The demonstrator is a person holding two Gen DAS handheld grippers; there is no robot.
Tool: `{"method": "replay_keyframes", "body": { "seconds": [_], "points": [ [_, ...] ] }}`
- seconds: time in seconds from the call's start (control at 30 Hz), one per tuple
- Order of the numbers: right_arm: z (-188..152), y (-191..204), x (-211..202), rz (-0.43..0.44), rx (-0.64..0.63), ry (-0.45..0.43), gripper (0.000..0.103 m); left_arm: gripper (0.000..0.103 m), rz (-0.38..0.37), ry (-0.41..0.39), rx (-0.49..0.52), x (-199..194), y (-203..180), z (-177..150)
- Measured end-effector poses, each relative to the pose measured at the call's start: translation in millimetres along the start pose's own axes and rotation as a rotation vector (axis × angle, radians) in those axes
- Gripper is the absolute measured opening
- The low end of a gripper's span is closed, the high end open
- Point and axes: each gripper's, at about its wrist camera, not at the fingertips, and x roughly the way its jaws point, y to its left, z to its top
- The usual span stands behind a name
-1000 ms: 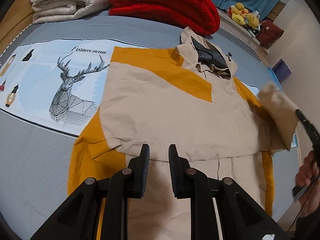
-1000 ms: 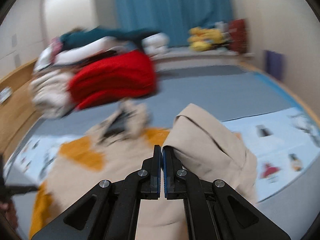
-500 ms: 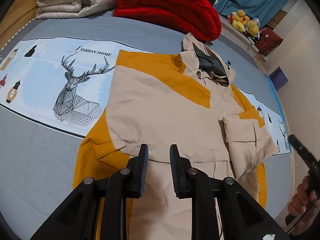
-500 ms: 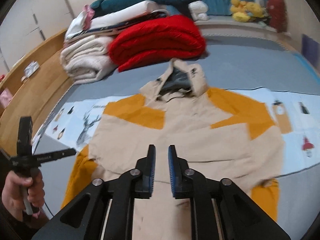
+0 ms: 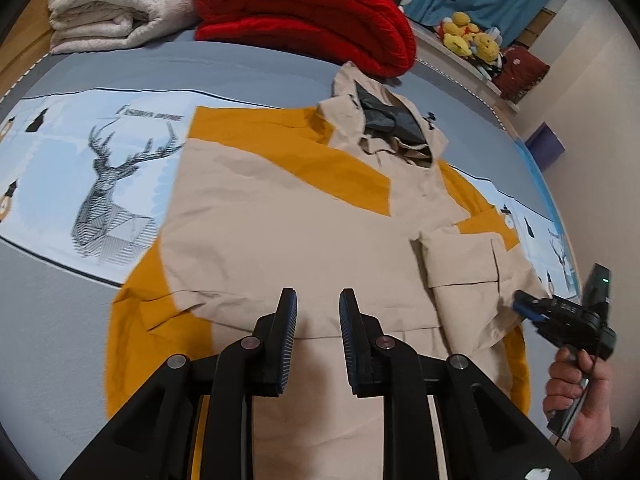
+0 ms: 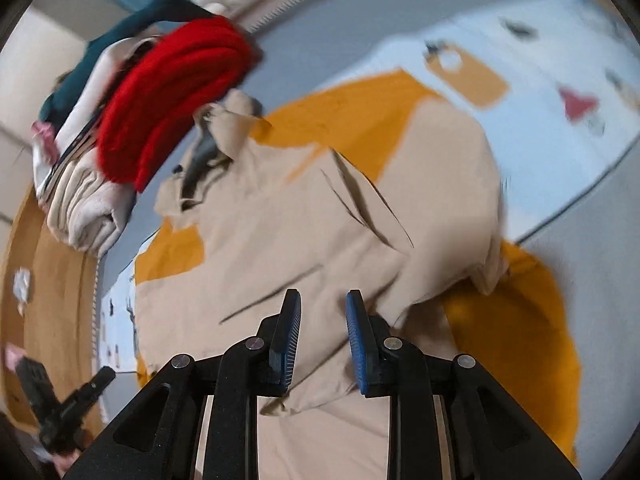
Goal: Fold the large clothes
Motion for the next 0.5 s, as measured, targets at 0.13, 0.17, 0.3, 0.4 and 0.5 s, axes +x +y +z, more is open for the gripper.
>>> {"method": "replay_keyframes", "body": {
  "seconds": [0.13, 0.17, 0.3, 0.4, 0.5],
  "points": [
    [2.7, -16.4, 24.3, 0.02, 0.068, 0.058, 0.025, 0.019, -0.018, 0.013, 0.028, 10.7, -15.3, -0.7],
    [2.3, -18.0, 28.1, 0.023, 0.076, 0.065, 0.026, 0.019, -0.023, 0.014, 0.033, 12.0, -18.5, -0.9],
    [-0.9, -25.8, 51.5, 0.018, 0.152, 0.131, 0.027, 0.019, -0.041, 0.017, 0.063, 16.7, -30.7, -1.6],
    [-1.9, -23.5, 60.7, 0.003, 0.149, 0.155, 0.027, 0.019, -0.044, 0.024, 0.076, 20.5, -34.9, -1.6],
    [-1.3, -23.5, 63.6, -0.001, 0.159, 0.153, 0.027, 0.019, -0.047, 0.029, 0.073, 24.1, -36.2, -0.6]
  ]
}}
